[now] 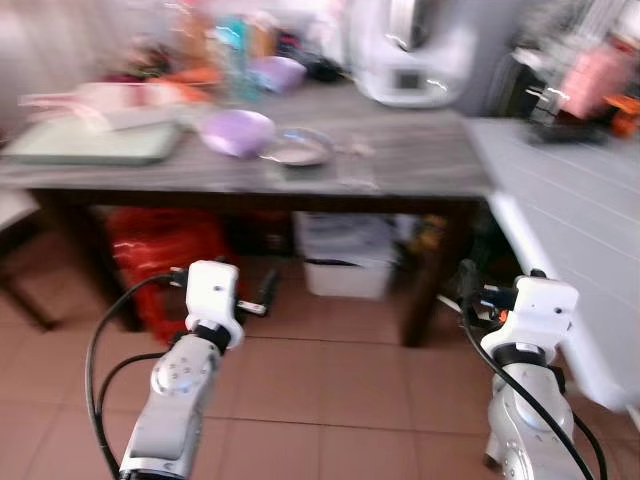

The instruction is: Setting the table

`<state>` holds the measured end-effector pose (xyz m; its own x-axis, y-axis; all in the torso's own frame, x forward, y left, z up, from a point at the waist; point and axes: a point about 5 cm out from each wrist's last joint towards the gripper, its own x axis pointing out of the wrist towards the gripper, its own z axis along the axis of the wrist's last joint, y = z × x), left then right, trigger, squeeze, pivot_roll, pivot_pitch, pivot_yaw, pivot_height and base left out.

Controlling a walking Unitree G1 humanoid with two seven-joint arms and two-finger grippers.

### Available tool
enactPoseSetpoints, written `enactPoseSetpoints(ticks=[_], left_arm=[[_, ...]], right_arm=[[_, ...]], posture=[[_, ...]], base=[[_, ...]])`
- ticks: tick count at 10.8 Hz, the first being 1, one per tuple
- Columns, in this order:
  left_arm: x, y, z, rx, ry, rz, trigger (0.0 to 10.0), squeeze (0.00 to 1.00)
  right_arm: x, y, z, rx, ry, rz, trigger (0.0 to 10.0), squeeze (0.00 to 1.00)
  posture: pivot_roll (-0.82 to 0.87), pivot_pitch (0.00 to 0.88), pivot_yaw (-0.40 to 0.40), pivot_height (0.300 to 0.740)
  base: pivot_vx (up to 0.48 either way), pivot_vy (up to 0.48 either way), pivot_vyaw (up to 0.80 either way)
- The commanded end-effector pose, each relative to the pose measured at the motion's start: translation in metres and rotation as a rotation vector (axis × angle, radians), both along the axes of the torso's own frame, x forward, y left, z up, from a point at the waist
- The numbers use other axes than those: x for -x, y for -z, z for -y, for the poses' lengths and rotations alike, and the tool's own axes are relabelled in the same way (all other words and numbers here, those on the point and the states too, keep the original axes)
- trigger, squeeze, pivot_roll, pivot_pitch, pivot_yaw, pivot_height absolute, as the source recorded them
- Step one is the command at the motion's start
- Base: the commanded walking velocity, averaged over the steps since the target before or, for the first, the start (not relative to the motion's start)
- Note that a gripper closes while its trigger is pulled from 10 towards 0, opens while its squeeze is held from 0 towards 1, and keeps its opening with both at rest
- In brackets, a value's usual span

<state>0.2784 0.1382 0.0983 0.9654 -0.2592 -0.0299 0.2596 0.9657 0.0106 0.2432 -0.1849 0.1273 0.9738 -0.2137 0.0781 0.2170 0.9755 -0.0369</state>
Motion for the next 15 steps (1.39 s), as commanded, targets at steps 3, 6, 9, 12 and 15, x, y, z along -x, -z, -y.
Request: enactPoseSetpoints(ticks=[3,6,9,12,15], left_arm=[[-0.003,-0.002,0.005,0.005,0.029,0.003,10.0,0.0],[-0.004,-0.003,0.006,0.002,0.037,0.005,10.0,0.0],[-0.006,-0.004,0.008,0.002,0.041,0.009,10.0,0.0],[-0.008,-0.004,0.009,-0.002,0.047,0.01,10.0,0.0],[-0.01,-0.004,0.011,-0.011,0.054,0.017,10.0,0.0]], right_arm=[[-0.004,-0.004,-0.002,0.001,-0.004,0.012,10.0,0.0],[-0.005,-0.006,-0.002,0.001,-0.004,0.019,10.0,0.0],[-0.009,-0.007,-0.003,-0.002,-0.001,0.027,10.0,0.0],[-0.013,-0.008,-0.004,-0.008,0.001,0.035,10.0,0.0],[-0.021,-0.013,-0.003,-0.014,0.006,0.055,10.0,0.0]], posture=[[0.05,0.024,0.015,0.74],[0.06,0.024,0.016,0.74],[0.06,0.018,0.018,0.74],[0.06,0.009,0.019,0.74],[0.06,0.003,0.017,0.74]], base=[[0.0,-0.305,0.0],[0.0,-0.306,0.0],[0.0,-0.305,-0.54],[0.0,-0.304,-0.53],[0.0,-0.199,-0.45]])
